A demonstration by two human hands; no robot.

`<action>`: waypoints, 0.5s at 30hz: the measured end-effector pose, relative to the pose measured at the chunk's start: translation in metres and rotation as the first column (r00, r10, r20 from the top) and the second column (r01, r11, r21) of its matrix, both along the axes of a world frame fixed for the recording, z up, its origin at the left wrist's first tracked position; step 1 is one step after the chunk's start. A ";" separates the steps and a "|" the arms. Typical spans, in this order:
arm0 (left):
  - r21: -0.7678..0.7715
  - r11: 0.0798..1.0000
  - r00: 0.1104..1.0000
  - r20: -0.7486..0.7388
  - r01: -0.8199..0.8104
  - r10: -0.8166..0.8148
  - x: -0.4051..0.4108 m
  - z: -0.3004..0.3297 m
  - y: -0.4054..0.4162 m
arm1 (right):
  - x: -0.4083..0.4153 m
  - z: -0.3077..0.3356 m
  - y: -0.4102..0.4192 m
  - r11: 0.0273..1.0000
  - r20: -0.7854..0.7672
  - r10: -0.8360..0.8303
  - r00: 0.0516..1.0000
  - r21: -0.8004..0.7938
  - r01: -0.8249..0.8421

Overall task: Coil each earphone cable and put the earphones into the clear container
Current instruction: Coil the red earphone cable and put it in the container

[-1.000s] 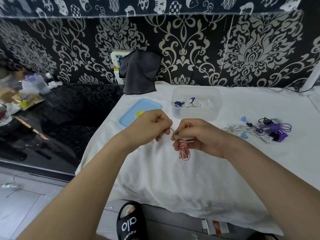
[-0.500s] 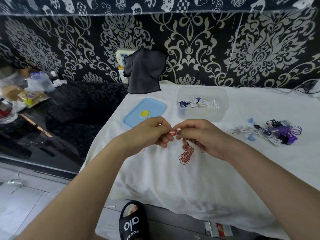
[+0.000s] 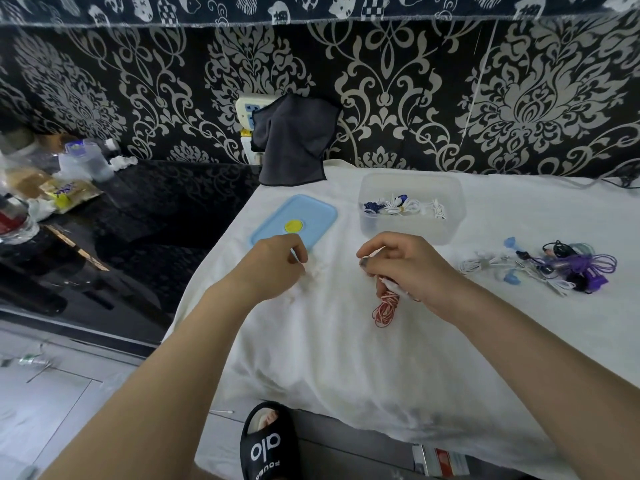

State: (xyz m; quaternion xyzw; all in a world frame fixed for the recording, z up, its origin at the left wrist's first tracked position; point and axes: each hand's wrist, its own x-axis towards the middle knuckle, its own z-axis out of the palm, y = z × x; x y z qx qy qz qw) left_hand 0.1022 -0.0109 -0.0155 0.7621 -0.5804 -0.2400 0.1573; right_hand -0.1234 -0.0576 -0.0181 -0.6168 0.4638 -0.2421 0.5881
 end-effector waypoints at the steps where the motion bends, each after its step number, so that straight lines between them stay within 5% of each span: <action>1: -0.003 1.000 1.000 0.021 0.009 -0.008 0.002 -0.002 0.000 | 0.001 -0.002 -0.001 1.000 0.006 0.005 1.000 0.009 -0.005; 15: -0.064 0.993 0.988 0.122 0.099 -0.091 -0.007 -0.030 -0.008 | 0.008 0.006 0.002 0.996 0.033 -0.033 0.999 0.082 0.030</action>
